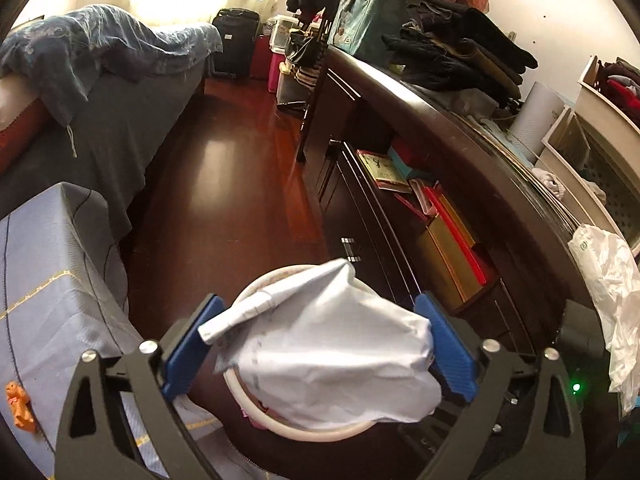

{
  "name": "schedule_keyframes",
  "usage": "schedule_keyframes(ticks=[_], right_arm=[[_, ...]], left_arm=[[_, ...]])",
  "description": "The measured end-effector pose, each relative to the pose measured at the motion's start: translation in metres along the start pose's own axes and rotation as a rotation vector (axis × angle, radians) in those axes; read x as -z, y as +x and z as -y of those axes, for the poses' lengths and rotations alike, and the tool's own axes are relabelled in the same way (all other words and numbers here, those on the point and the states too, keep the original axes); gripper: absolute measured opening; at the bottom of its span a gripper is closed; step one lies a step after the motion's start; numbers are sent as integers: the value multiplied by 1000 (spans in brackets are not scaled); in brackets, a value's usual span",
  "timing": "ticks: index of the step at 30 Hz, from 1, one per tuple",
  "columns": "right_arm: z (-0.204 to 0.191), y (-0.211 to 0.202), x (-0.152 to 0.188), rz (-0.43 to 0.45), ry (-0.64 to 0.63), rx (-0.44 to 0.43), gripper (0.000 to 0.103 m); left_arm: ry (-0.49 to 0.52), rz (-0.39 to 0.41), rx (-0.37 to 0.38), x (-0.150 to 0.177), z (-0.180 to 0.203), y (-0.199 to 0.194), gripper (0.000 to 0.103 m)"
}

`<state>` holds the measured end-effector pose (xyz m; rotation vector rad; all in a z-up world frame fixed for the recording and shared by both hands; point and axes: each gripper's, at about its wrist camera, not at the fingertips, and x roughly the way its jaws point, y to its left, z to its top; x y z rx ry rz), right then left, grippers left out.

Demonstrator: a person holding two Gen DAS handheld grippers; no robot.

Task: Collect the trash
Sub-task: 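Open both tools to drop the paper and tissue into the wastebasket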

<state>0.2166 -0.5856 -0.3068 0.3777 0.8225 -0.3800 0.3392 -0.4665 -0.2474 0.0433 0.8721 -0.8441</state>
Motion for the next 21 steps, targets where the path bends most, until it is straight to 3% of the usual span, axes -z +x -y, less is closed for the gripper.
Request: schedule_keyframes(ticks=[3,7,21], right_arm=[[-1,8,-3,25,-6,23,52],[2,14,-6,28,3,29,58],[-7,3,8,15,-7,48,62]], left_arm=[[-6,-5,11,-2,-2,4,99],[-26,-13,41,-7,-6,5,99],[-43,-45,38,-25,-7,17,100]])
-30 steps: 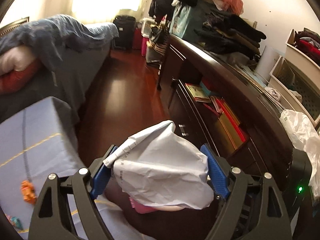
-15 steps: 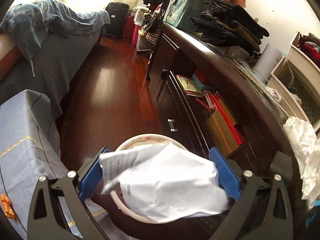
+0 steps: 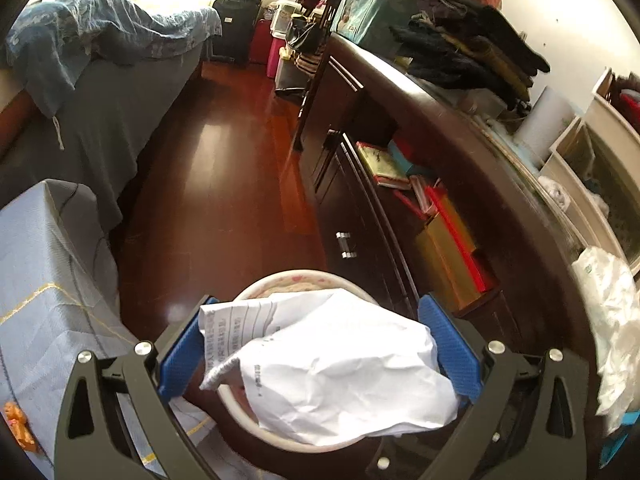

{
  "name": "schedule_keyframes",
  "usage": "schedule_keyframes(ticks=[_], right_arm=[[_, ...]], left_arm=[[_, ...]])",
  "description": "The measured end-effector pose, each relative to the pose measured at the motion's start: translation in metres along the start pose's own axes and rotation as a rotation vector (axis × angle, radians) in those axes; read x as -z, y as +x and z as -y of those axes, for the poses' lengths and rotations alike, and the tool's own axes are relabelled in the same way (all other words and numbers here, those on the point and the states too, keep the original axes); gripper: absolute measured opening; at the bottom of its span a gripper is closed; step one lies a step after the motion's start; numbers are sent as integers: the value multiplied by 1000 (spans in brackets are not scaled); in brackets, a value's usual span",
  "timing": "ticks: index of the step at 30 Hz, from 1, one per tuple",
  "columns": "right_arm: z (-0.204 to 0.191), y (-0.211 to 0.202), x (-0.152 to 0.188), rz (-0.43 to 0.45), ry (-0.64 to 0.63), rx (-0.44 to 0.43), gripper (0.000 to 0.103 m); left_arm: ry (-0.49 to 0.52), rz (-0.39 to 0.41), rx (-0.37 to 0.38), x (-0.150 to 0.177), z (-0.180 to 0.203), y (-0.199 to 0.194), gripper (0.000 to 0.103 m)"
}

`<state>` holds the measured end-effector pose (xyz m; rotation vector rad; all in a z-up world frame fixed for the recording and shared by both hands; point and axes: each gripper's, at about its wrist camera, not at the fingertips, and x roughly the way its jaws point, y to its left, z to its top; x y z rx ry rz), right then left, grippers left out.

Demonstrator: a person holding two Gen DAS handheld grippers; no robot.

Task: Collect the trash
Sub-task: 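Open both tools to drop the paper and tissue into the wastebasket, then grasp the beige card with the left tool while the right grasps the orange toy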

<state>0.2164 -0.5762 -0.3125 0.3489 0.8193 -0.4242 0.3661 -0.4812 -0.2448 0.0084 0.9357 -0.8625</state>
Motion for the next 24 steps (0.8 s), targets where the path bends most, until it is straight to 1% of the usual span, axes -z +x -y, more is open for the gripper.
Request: schedule_keyframes(ticks=[1,2,3,4,5,6,7,8,9,10,11,12,13,14,15,16,17,18,19,24], right_arm=[[2,-2,2,-3,9,1,62],[2,-2,3,-7,13,2,62],[4,-2,4,-12,17,2,62],[5,-2,6,-20,23,3,62],[5,-3,7,-22,25,4,62],[6,-4,8,-23,27,3,62],[5,-4,8,-23,26,3,62],[5,-5,9,-24,25,4,62],[4,-6,10,-25,23,4,62],[4,-7,11,-22,23,1,62],[4,-8,12,-20,24,2,62],[4,-9,12,-20,25,3,62],[4,-10,12,-20,28,2,62],[4,-11,13,-17,32,-2,62],[5,-12,13,-14,35,-6,62],[5,-13,13,-14,39,-4,62],[6,-12,13,-19,44,-5,62],[6,-12,13,-20,47,-7,62],[6,-14,13,-19,53,-12,62],[4,-20,15,-19,57,-24,62]], left_arm=[[-1,21,-8,-1,0,0,100],[18,14,-42,-2,3,3,100],[32,0,-55,-4,5,5,100],[30,1,-29,-4,6,4,100],[29,18,-25,-4,7,3,100],[55,17,-80,-4,11,6,100],[70,-7,-99,-4,12,9,100],[52,-34,-45,-4,11,10,100],[15,-27,32,-3,7,7,100],[11,6,23,-2,6,5,100],[56,-3,-79,-2,8,10,100],[69,-37,-101,-1,8,15,100],[11,-67,13,-1,2,15,99],[-33,-49,68,0,-3,11,100],[-4,-26,-1,-1,0,9,99],[29,-31,-43,-1,3,11,100],[41,-53,-46,0,4,15,100],[10,-69,-3,0,0,15,100],[-11,-67,15,0,-3,14,100],[-66,-35,15,4,-13,-4,100]])
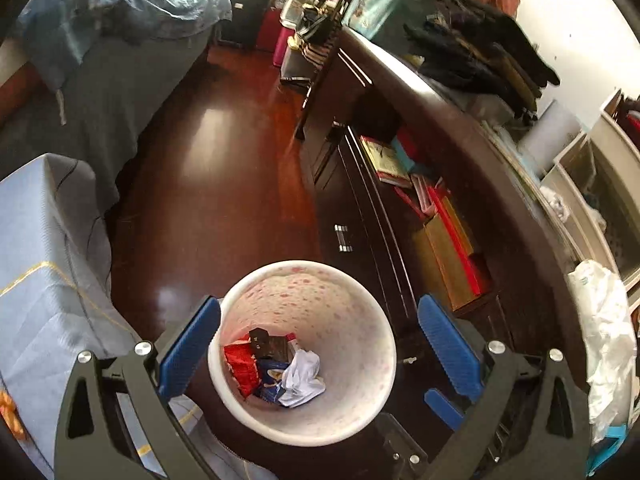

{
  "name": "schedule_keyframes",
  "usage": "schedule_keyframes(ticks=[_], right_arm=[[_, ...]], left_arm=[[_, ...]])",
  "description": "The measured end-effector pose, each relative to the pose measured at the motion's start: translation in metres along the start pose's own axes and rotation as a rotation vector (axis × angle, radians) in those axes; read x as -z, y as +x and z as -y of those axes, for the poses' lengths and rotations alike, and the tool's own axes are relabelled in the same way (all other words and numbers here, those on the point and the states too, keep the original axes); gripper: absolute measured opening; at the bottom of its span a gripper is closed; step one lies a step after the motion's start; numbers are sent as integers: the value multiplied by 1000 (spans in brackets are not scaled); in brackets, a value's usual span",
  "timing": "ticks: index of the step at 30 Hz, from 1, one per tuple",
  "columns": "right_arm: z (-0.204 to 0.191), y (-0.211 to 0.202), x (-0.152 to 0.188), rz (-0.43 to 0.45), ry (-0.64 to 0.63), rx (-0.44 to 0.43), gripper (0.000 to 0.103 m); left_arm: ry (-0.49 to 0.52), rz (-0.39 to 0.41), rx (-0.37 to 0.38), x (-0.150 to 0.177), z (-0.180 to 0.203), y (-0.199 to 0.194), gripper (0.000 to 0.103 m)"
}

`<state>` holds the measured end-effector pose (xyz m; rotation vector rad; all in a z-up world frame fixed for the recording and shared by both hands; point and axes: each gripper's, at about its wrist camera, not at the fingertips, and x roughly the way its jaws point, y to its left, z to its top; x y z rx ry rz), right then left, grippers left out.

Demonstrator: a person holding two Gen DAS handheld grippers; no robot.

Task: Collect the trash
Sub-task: 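Grasp the beige card with the left tool while the right grasps the orange toy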

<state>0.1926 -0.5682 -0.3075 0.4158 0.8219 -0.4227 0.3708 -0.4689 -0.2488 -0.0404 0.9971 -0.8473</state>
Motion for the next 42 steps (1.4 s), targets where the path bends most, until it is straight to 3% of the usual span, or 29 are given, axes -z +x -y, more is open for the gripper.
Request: schedule_keyframes(ticks=[3,10,18,23,28,33,42], right_arm=[[-8,-5,1,-2,-18,-7,63],[-52,-32,7,18,-111,-90,69],[-117,-61,20,20,-250,-216,77],[-161,-68,35,2,-335,-293,77],[-195,-71,49,-20,-404,-343,77],[-222,-66,56,-35,-471,-347,79],[-250,-39,45,-78,-480,-333,79]], left_arm=[[13,49,-49,10,-4,-27,100],[32,183,-302,38,-36,-106,100],[-112,263,-613,72,-124,-190,100],[-285,234,-743,93,-190,-219,99],[-448,195,-796,106,-251,-227,99],[-556,170,-764,113,-296,-216,99],[-542,174,-764,117,-310,-204,99]])
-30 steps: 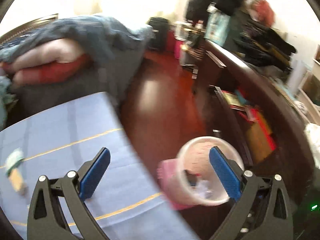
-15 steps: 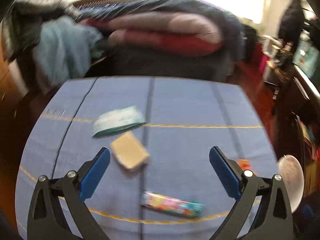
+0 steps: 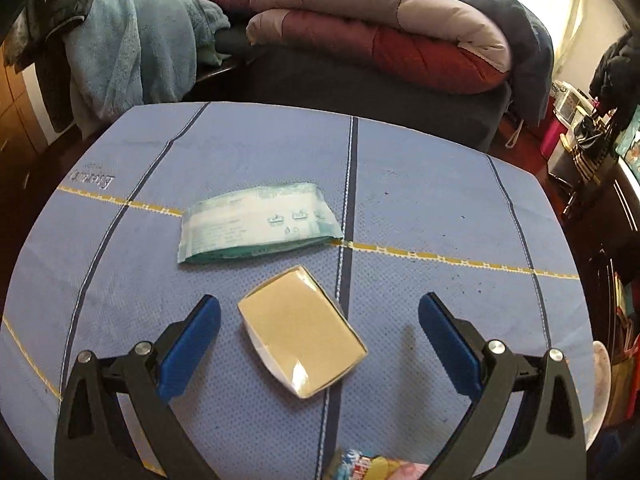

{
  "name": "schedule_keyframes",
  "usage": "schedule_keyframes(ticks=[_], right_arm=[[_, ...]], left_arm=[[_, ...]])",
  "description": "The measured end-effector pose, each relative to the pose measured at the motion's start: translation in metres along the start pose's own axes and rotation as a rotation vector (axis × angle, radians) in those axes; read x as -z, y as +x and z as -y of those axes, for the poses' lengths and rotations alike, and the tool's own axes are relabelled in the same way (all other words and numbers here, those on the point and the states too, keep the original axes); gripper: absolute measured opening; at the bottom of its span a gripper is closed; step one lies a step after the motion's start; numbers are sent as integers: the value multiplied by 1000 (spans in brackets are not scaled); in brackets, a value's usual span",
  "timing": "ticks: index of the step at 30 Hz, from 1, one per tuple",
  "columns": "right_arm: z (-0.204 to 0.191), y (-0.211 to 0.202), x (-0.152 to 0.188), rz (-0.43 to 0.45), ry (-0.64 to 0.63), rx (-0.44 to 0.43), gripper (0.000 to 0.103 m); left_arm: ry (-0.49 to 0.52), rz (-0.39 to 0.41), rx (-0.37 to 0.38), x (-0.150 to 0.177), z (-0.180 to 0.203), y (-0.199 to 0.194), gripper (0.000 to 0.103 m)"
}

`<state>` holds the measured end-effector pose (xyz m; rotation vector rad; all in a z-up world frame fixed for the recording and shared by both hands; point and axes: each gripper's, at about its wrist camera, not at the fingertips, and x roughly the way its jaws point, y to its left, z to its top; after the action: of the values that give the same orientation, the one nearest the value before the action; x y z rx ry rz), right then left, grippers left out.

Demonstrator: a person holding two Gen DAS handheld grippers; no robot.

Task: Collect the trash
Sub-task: 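Grasp the beige card with the left tool while the right grasps the orange toy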

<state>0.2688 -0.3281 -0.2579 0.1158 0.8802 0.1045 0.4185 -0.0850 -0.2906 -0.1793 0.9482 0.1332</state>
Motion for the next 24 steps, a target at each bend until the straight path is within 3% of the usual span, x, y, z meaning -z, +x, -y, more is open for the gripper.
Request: schedule_keyframes(ticks=[3,6,8,15,24], right_arm=[[-4,16,-8,-13,10,0,79],[-9,30,-16,-20,15,6,79],[-13,39,-20,-23,16,13,79],[-25,60,-29,-44,14,27,74],[-38,74,-33,-63,0,41,58]], left_arm=[[18,21,-30,3,1,-2,88],[44,46,-55,3,0,-4,54],[53,56,-26,2,-4,-7,45],[-6,48,73,4,-33,-14,43],[-73,91,81,3,-68,-39,43]])
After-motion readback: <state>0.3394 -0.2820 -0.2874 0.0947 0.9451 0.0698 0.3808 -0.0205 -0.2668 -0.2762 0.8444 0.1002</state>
